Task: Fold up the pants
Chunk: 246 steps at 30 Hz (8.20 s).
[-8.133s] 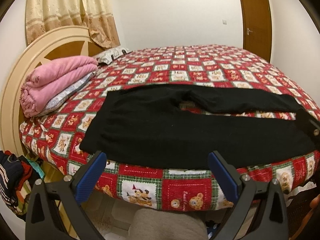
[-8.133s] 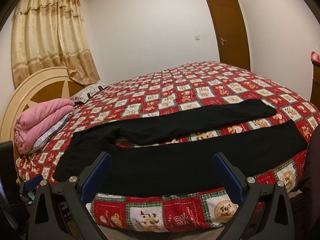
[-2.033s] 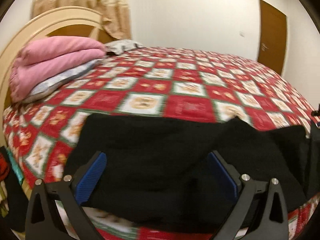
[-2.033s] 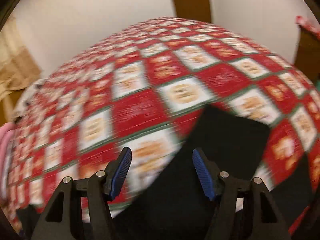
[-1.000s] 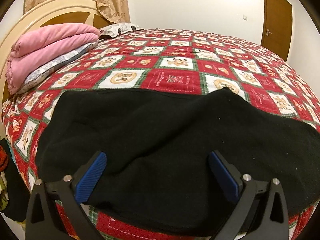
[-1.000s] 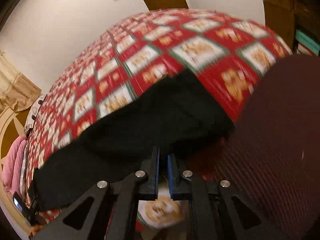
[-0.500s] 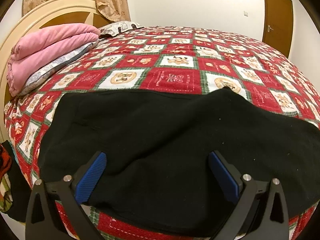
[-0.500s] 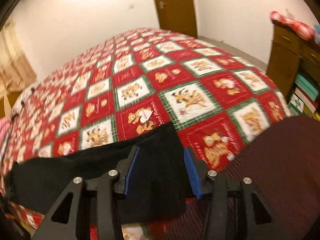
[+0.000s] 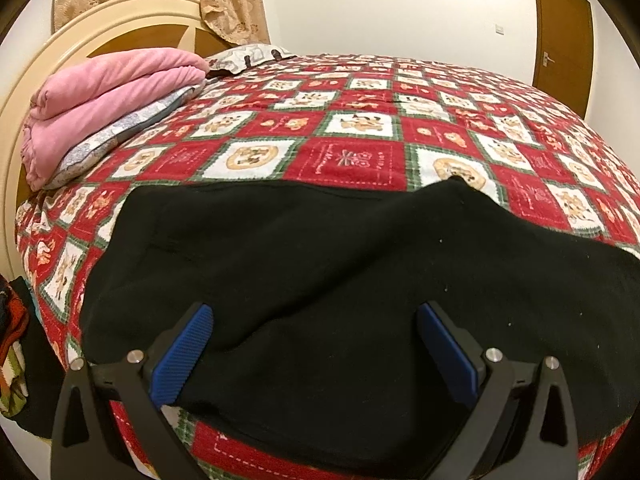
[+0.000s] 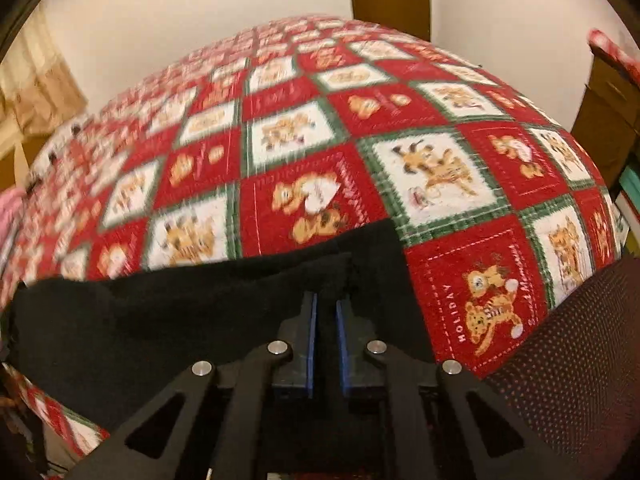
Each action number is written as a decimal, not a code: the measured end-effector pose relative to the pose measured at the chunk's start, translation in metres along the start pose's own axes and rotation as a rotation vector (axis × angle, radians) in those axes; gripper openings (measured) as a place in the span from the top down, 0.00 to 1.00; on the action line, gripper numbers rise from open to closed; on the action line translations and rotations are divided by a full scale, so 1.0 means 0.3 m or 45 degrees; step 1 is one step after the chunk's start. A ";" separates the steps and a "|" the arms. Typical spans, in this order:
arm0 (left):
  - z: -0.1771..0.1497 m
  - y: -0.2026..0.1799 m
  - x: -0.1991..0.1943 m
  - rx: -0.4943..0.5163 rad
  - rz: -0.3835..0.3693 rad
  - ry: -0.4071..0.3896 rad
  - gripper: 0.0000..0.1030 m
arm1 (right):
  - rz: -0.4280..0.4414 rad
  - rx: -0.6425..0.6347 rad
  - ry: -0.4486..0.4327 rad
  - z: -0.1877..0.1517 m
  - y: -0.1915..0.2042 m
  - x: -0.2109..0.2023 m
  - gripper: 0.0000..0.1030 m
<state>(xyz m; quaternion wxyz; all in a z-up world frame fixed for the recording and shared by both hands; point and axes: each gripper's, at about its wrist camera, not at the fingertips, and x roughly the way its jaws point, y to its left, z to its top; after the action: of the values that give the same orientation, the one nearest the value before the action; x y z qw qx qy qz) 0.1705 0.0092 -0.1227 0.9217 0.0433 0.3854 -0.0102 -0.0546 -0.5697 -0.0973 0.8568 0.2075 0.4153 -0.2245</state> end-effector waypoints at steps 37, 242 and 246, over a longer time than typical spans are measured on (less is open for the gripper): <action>-0.043 -0.347 -0.160 0.367 -0.322 -0.076 0.00 | -0.120 0.100 0.113 -0.028 -0.061 0.049 0.45; -0.051 -0.463 -0.375 0.524 -0.629 -0.351 0.81 | 0.521 0.167 -0.217 -0.304 0.752 -0.099 0.37; -0.169 -0.550 -0.370 0.696 -0.537 -0.438 0.81 | 0.659 0.205 -0.132 -0.301 0.749 -0.054 0.37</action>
<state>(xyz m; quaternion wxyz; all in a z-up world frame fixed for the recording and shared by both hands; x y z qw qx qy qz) 0.0479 -0.1522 -0.0909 0.9050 0.2049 0.2088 -0.3089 0.0057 -0.3346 -0.0975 0.8865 0.3624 0.2848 -0.0408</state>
